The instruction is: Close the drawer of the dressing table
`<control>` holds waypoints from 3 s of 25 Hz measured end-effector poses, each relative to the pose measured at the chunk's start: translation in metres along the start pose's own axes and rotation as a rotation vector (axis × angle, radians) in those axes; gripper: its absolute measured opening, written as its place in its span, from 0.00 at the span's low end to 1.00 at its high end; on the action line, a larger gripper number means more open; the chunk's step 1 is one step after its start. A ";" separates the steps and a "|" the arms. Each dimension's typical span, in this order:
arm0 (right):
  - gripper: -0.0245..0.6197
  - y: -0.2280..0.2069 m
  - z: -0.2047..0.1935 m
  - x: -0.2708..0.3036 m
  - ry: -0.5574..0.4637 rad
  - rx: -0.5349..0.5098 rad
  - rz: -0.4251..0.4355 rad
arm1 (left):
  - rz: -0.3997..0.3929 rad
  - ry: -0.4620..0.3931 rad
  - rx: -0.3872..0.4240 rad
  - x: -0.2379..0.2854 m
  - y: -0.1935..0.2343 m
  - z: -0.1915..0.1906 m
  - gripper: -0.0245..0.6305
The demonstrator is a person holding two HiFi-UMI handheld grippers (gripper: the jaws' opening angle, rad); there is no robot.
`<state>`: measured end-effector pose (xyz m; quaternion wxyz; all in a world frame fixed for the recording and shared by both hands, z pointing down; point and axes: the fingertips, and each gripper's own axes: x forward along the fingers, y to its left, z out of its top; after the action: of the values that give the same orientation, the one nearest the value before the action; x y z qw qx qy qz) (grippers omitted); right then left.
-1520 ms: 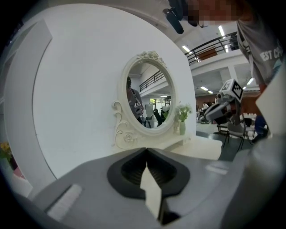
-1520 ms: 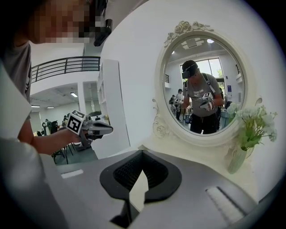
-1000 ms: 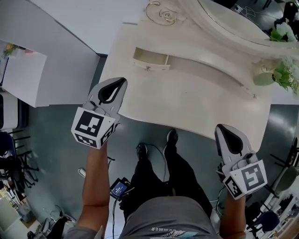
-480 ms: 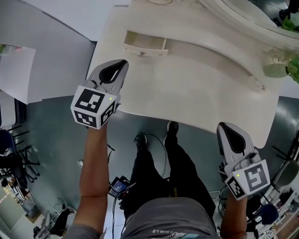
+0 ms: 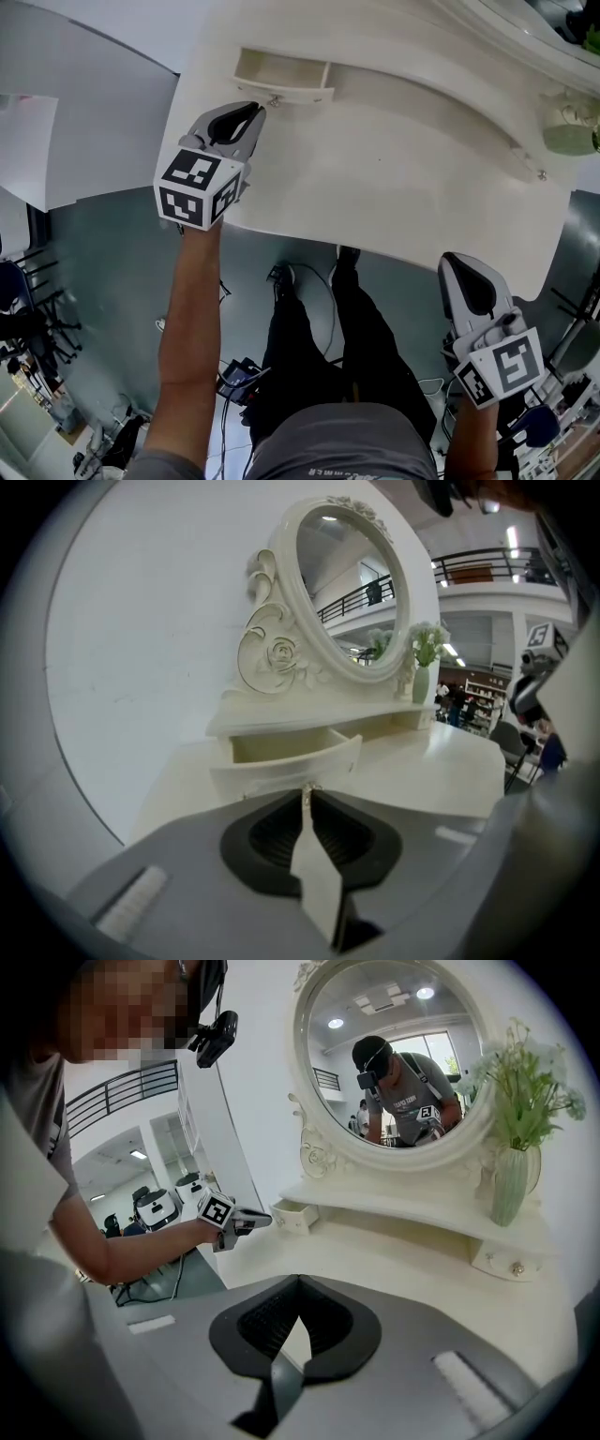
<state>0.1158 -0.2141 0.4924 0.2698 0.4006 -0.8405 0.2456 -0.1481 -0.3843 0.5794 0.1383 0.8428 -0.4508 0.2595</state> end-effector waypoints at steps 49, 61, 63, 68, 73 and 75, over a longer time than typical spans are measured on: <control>0.04 -0.033 0.004 0.028 0.009 0.043 -0.030 | 0.010 0.022 0.027 0.067 0.046 0.031 0.28; 0.04 -0.014 0.030 0.009 -0.037 0.013 -0.036 | -0.043 0.053 0.025 0.059 0.036 0.031 0.21; 0.04 -0.012 0.037 0.003 -0.052 0.007 -0.040 | -0.062 0.073 0.026 0.052 0.031 0.030 0.20; 0.04 -0.002 0.063 -0.015 -0.108 -0.018 -0.048 | -0.078 0.058 0.049 0.020 0.022 0.049 0.17; 0.04 0.018 0.099 -0.042 -0.172 -0.054 -0.051 | -0.103 -0.022 0.080 -0.034 0.004 0.096 0.12; 0.04 0.029 0.114 -0.054 -0.201 -0.071 -0.052 | -0.107 -0.062 0.099 -0.060 -0.003 0.117 0.09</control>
<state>0.0920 -0.2402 0.3683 0.2044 0.4351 -0.8608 0.1673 -0.1371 -0.3958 0.4492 0.0962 0.8791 -0.3958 0.2476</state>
